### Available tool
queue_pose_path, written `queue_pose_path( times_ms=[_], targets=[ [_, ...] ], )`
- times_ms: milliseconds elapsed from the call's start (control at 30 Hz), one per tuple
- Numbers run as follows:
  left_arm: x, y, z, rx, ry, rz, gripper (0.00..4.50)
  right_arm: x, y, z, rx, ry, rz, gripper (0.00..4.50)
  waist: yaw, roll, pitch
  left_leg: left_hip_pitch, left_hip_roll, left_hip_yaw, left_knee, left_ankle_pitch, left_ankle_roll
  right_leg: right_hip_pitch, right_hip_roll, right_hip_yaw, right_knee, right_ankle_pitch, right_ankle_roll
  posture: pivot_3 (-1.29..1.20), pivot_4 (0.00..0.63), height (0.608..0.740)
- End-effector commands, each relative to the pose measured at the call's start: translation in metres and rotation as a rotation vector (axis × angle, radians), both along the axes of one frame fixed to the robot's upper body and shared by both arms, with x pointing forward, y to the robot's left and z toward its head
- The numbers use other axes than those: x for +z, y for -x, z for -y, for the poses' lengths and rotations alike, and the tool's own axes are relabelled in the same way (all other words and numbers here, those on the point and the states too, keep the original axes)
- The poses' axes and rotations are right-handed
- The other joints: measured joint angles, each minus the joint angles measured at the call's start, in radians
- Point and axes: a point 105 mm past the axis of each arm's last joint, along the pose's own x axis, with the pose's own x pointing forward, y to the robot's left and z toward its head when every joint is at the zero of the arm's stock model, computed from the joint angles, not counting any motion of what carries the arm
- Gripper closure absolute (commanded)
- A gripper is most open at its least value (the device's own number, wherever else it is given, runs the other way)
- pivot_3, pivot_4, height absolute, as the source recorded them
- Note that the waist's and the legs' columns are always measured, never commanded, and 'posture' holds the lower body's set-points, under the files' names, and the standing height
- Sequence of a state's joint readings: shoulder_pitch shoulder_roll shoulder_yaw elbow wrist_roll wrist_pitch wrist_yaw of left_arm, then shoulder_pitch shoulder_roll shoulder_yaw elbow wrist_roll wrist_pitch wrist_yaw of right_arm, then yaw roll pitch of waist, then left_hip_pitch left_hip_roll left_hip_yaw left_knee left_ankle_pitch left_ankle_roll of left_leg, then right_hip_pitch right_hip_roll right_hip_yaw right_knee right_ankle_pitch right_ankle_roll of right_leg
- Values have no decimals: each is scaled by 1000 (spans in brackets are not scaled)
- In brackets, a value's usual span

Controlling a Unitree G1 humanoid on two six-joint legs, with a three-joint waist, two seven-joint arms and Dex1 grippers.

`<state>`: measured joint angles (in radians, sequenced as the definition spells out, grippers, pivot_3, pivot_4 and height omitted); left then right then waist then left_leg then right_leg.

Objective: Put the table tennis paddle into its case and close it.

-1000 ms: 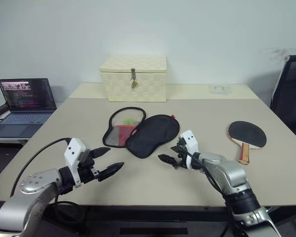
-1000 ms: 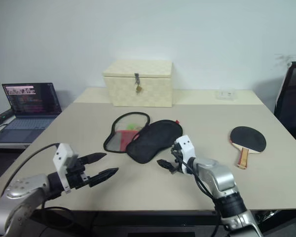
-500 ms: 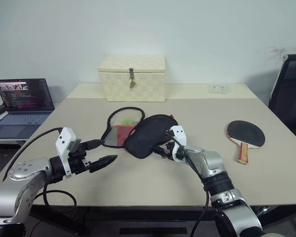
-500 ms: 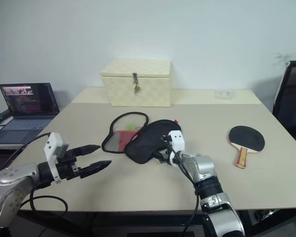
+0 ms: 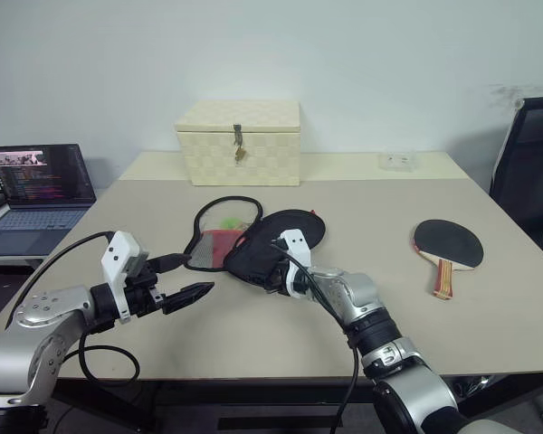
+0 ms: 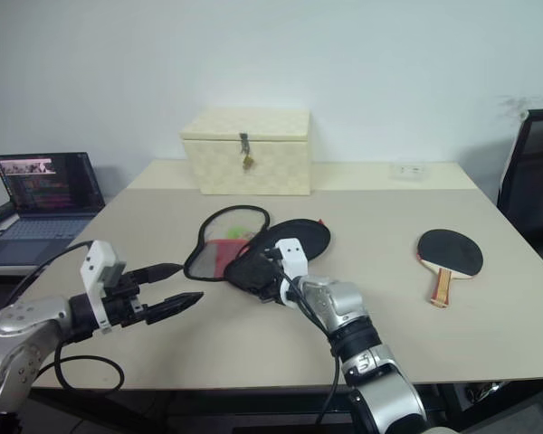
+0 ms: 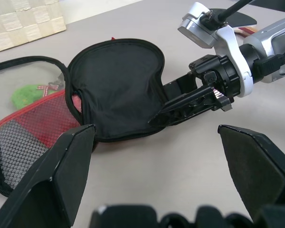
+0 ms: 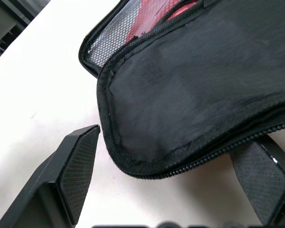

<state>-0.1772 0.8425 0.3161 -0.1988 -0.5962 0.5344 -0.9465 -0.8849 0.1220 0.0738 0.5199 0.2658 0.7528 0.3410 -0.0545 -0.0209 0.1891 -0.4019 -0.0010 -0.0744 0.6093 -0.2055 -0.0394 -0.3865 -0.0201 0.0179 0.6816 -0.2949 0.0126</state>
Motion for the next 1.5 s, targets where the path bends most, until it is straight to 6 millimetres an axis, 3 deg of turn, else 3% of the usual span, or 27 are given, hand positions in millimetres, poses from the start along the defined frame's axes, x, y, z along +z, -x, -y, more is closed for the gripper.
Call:
queue_pose_path(
  times_ms=[33,333,633,867,1033,1500],
  targets=[
    [12,1,-1,2,-24,58,0,20,1,-14,15,-57,38,1249,0,0,0,0,0,0,0,0,0,0,0,0,0,0,0,0,150,740],
    [10,-3,4,-17,-28,60,0,8,-1,-3,-30,-89,-61,4484,0,0,0,0,0,0,0,0,0,0,0,0,0,0,0,0,150,740],
    [12,-5,12,-56,-30,72,0,-2,-2,31,-38,-47,-117,4484,0,0,0,0,0,0,0,0,0,0,0,0,0,0,0,0,150,740],
    [12,-3,15,-111,-43,55,0,-1,10,80,-13,44,-130,4484,9,0,0,-1,-1,0,0,0,0,0,0,0,0,0,0,0,150,740],
    [11,-5,13,-143,-66,38,0,7,16,127,-40,114,-118,4484,14,0,0,-2,-1,2,0,0,0,0,0,-1,0,0,0,0,150,740],
    [15,-19,21,-228,-93,38,0,14,36,172,-72,171,-128,4484,14,0,0,-4,-1,3,0,0,0,-2,0,-1,-1,0,0,0,150,740]
  ],
)
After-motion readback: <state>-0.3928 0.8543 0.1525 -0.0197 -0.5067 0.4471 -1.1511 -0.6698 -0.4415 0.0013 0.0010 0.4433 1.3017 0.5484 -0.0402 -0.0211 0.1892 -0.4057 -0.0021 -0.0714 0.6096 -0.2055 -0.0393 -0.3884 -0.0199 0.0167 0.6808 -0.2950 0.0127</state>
